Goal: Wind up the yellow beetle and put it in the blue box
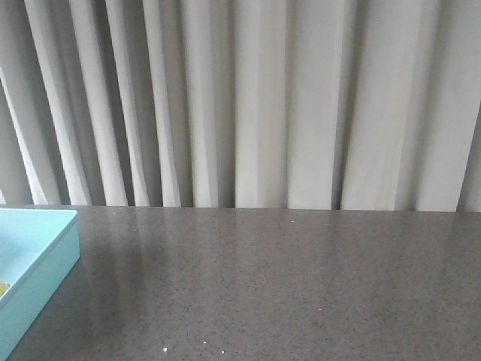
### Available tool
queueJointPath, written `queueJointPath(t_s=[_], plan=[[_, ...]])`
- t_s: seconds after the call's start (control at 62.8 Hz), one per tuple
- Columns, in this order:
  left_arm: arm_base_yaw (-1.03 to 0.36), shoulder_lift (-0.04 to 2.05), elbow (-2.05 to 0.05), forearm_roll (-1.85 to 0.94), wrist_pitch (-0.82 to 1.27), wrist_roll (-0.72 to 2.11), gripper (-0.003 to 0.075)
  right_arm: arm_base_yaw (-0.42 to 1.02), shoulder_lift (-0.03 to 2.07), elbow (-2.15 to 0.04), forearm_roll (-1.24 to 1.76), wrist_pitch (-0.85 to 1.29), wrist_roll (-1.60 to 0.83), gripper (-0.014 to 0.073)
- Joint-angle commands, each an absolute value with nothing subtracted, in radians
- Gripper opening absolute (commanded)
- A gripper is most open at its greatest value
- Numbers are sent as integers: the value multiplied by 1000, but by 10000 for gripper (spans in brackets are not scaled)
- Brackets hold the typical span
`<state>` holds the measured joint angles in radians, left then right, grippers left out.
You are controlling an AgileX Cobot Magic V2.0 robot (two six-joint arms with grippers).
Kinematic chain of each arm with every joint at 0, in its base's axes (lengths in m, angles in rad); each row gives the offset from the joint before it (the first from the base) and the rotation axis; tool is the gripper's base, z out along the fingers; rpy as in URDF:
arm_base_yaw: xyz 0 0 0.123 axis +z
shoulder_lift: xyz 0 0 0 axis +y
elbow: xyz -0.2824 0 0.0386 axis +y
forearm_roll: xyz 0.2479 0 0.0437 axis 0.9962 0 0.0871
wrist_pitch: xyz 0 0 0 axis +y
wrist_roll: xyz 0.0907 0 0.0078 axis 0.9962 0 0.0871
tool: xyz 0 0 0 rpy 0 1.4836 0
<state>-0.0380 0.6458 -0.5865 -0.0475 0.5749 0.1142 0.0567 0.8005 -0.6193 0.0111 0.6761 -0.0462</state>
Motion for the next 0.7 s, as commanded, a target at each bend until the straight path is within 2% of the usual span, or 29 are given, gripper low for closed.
queueJointPath(t_s=[0.0,0.08,0.287,0.685], plan=[[-43,634,-596,-58,488,82,274,54,794,-645,19,627,-50,293],[-43,634,-588,-58,486,69,176,54,794,-645,31,627,-50,199],[-43,634,-587,-58,472,64,7,54,794,-645,34,631,-56,-11],[-43,634,-587,-58,473,64,-6,54,794,-645,34,651,-56,-8]])
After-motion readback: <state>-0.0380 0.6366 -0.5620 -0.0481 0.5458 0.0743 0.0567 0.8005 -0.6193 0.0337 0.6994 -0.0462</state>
